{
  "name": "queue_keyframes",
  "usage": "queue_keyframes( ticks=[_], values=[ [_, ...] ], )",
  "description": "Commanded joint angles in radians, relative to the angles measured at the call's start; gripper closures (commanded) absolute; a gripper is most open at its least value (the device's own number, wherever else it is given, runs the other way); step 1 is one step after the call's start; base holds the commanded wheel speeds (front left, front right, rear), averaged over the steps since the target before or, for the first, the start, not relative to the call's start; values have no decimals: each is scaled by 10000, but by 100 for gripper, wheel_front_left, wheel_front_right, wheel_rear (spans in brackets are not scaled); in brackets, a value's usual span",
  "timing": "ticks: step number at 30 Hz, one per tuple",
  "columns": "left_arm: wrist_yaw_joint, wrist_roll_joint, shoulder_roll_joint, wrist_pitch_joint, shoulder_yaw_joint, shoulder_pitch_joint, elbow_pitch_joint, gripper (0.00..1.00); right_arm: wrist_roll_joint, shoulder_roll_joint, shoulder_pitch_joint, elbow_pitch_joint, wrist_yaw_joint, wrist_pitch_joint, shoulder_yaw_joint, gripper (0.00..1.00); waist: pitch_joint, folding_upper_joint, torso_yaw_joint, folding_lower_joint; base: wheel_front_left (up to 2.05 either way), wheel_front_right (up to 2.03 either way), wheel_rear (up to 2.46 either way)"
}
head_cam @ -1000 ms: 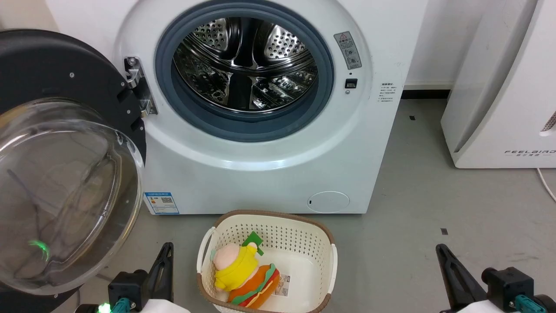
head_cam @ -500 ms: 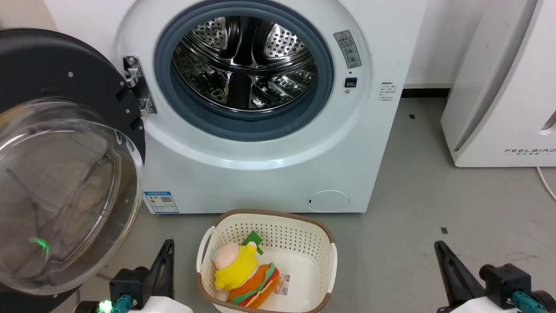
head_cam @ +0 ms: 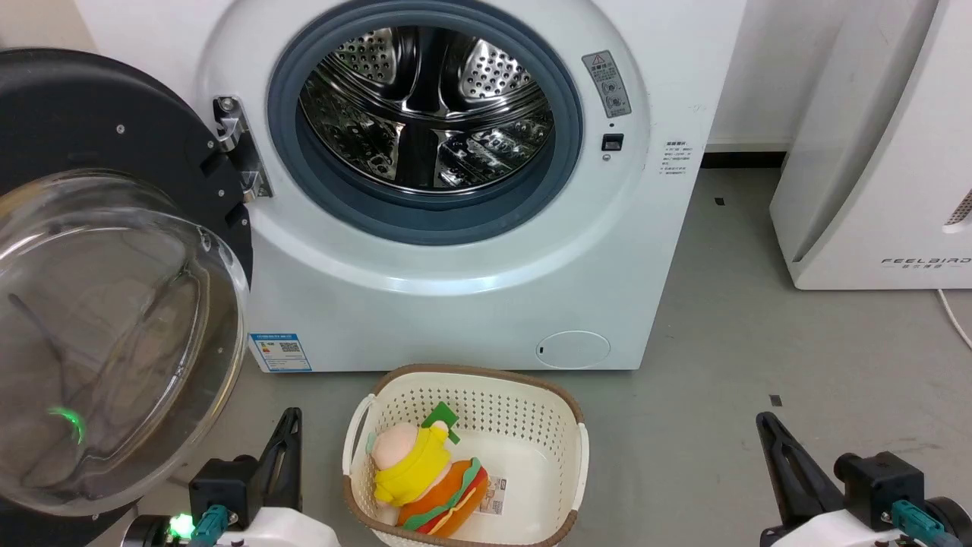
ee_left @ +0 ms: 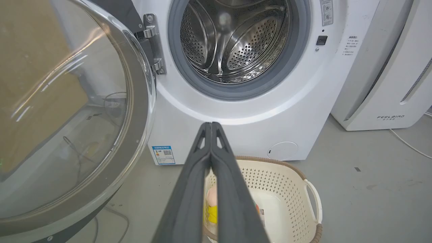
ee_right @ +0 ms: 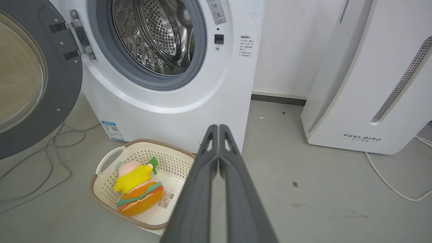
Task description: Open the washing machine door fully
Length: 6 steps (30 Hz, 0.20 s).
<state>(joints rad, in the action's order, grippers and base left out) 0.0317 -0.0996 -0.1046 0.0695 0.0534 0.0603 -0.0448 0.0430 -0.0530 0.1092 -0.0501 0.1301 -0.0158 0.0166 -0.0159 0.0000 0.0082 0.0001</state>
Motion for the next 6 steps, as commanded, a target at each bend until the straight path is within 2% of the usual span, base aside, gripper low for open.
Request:
queue_keyframes(
  ticks=[1,6],
  values=[
    [-38,98,69,-42,-31,-137,55,100,-60,15,-207,34,3,40,-24,100,4,0,-2,-1,0,0,0],
    [-61,174,109,-97,-73,-176,88,100,-91,16,-281,73,3,50,-36,100,17,0,-9,-1,0,0,0]
  ],
)
